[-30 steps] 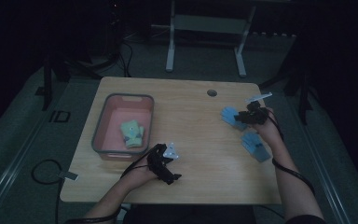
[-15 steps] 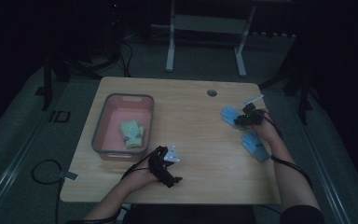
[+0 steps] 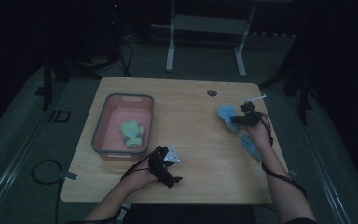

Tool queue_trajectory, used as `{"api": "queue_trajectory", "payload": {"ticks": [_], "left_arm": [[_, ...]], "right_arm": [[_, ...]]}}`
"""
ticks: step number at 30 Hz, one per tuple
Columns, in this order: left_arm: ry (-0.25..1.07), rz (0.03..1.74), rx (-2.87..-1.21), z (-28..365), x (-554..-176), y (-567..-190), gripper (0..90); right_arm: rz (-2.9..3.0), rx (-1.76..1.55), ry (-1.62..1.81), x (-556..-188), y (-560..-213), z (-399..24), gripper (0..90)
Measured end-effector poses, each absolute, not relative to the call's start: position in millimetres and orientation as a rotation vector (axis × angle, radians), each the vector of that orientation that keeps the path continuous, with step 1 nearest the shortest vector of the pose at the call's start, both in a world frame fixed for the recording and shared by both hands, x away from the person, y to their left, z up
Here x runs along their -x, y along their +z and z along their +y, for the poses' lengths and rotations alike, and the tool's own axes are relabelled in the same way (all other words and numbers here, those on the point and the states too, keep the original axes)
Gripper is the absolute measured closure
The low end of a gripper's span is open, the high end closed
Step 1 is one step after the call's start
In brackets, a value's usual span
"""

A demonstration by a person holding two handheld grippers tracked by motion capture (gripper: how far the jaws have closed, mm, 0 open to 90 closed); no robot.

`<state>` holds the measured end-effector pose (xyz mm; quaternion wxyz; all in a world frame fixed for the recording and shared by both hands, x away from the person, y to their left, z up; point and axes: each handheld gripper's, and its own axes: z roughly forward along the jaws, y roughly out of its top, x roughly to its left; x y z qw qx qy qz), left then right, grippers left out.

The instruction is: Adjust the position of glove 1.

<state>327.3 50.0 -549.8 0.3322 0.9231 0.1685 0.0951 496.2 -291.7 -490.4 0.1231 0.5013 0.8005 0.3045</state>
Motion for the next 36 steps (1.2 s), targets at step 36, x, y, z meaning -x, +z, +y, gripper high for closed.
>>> {"api": "queue_trajectory", "payload": {"ticks": [36], "left_arm": [[0.277, 0.409, -2.409, 50.7, -321.8, -549.1, 2.1]], "right_arm": [[1.985, -1.768, 0.921, -380.9, -537.7, -176.9, 87.1]]}}
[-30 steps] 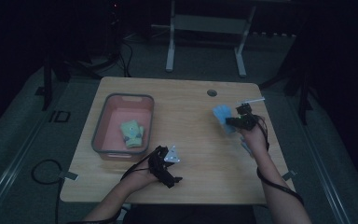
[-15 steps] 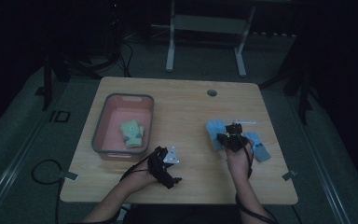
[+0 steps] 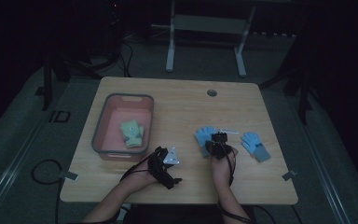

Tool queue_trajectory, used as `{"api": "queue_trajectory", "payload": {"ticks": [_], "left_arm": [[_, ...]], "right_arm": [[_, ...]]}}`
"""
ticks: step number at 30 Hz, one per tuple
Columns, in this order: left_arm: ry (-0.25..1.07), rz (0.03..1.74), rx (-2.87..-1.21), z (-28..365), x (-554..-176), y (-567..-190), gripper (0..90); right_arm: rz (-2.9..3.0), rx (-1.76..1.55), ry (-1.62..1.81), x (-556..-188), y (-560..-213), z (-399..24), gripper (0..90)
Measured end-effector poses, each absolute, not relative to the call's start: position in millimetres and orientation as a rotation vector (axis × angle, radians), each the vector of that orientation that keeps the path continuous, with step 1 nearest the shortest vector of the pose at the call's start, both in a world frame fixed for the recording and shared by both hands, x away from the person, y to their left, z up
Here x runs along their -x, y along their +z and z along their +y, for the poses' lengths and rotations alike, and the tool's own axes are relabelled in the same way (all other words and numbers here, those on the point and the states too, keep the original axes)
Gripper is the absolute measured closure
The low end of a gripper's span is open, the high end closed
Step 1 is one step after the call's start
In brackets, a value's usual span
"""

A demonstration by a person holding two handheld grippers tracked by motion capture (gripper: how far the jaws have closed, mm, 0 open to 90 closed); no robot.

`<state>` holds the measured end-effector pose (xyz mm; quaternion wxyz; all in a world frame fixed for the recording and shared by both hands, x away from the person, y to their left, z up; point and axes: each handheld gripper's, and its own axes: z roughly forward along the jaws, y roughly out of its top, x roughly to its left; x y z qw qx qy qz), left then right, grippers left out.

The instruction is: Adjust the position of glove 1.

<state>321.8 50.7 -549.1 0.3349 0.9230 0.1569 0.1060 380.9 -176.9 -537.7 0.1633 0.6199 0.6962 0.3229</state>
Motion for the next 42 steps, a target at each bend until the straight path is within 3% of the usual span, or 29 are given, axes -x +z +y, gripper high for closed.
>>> {"api": "queue_trajectory", "payload": {"ticks": [5, 10, 15, 23, 33, 42], "left_arm": [[0.271, 0.401, -2.404, 50.5, -320.9, -548.6, 2.1], [0.273, 0.406, -2.397, 52.5, -319.7, -549.8, 2.1], [0.274, 0.404, -2.396, 54.3, -319.3, -548.6, 2.1], [0.279, 0.408, -2.403, 54.4, -318.9, -549.7, 2.1], [0.278, 0.417, -2.401, 53.2, -317.2, -550.1, 2.1], [0.28, 0.423, -2.407, 54.6, -317.4, -551.8, 2.1]], "right_arm": [[2.0, -1.737, 0.887, -382.2, -544.6, -168.1, 85.1], [2.088, -1.598, 0.933, -384.9, -532.5, -182.6, 66.2], [2.278, -1.25, 0.979, -396.6, -528.3, -196.9, 60.0], [2.478, -1.031, 0.957, -407.9, -545.7, -204.7, 63.0], [2.398, -1.121, 0.949, -402.1, -544.2, -200.3, 86.5], [2.286, -1.204, 0.934, -392.6, -524.5, -197.8, 86.8]]}}
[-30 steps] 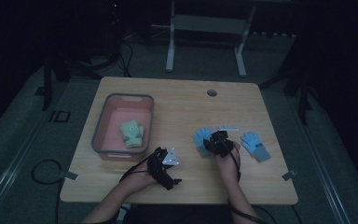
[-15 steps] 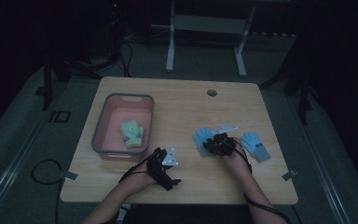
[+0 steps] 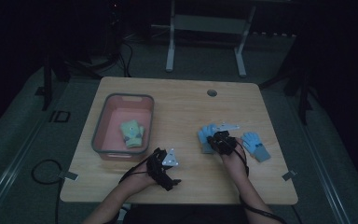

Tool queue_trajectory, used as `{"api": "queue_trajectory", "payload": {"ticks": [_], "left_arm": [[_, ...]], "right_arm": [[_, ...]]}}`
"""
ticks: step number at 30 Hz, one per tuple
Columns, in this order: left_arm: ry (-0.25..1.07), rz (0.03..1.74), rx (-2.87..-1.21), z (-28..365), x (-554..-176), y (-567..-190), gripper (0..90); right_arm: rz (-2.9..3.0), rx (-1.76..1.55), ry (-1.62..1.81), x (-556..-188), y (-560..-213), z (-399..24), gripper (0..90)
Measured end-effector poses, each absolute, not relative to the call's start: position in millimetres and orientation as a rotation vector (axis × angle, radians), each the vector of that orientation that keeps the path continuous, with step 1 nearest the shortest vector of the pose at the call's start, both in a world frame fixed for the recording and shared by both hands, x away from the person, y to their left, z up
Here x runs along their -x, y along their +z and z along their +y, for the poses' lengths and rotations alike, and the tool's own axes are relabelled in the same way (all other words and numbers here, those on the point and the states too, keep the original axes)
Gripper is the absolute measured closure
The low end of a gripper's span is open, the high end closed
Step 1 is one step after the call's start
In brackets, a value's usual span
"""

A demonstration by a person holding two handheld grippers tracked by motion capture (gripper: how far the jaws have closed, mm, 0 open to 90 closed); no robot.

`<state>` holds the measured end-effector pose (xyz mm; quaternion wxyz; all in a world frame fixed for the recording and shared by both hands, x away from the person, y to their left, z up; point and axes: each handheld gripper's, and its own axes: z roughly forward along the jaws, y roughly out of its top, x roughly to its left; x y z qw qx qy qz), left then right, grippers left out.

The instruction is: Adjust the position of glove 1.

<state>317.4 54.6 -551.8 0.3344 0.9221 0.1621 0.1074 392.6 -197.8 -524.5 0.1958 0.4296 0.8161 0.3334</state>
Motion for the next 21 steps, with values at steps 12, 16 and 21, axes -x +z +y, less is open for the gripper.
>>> {"api": "queue_trajectory", "payload": {"ticks": [12, 16, 21], "left_arm": [[0.293, 0.426, -2.388, 55.8, -316.4, -552.0, 2.1], [0.292, 0.421, -2.391, 55.7, -316.1, -552.4, 2.1], [0.293, 0.421, -2.387, 56.2, -316.6, -551.9, 2.1]], "right_arm": [[2.334, -1.267, 0.945, -401.3, -537.9, -198.6, 75.8], [2.321, -1.214, 1.002, -399.8, -517.6, -211.6, 69.1], [2.372, -1.06, 1.01, -402.3, -489.3, -258.8, 65.2]]}}
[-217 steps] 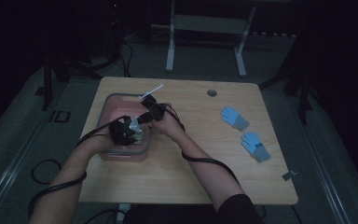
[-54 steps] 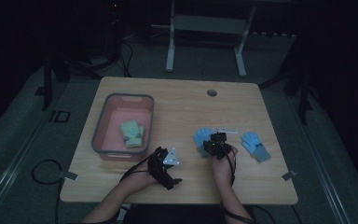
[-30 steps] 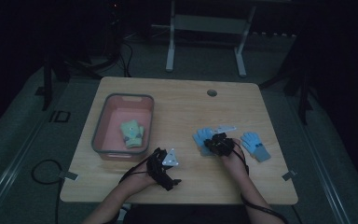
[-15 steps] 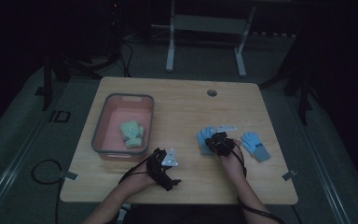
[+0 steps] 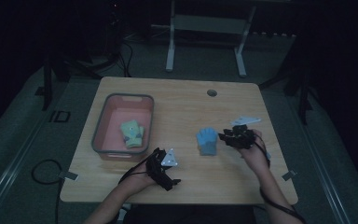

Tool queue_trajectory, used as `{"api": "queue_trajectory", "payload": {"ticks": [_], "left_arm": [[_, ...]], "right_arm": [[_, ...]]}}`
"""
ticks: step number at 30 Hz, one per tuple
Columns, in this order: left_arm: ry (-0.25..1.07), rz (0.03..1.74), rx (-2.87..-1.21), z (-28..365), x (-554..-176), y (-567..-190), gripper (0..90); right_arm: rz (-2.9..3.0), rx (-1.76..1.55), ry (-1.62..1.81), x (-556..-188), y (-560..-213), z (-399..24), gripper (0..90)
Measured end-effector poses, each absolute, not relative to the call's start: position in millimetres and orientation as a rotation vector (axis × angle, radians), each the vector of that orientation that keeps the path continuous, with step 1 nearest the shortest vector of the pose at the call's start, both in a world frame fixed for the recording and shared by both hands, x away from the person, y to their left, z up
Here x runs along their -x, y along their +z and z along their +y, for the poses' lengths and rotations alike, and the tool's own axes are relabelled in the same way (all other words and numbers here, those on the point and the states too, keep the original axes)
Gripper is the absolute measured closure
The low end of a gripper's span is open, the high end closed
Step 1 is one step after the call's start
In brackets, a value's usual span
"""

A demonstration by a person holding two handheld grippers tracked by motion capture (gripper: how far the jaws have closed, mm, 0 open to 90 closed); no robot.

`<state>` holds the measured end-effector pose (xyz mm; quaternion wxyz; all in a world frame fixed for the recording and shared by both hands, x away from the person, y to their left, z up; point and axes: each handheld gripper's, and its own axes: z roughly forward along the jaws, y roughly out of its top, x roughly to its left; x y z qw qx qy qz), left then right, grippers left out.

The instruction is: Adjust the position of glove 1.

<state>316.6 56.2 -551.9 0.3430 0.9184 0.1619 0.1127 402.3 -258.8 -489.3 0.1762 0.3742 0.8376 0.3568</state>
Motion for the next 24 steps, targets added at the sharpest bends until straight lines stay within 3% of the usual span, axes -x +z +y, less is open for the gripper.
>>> {"api": "queue_trajectory", "payload": {"ticks": [10, 19, 23, 24], "left_arm": [[0.304, 0.427, -2.391, 55.1, -316.5, -552.4, 2.1], [0.311, 0.428, -2.394, 54.9, -316.9, -552.3, 2.1], [0.307, 0.432, -2.39, 55.3, -316.5, -553.6, 2.1], [0.305, 0.432, -2.389, 55.5, -316.4, -553.9, 2.1]], "right_arm": [[2.442, -1.078, 0.857, -410.8, -501.0, -357.5, 63.4], [2.471, -1.15, 0.748, -409.2, -529.5, -387.2, 61.3], [2.453, -1.212, 0.773, -407.7, -533.9, -387.5, 68.9], [2.454, -1.219, 0.773, -406.5, -533.9, -384.5, 78.7]]}}
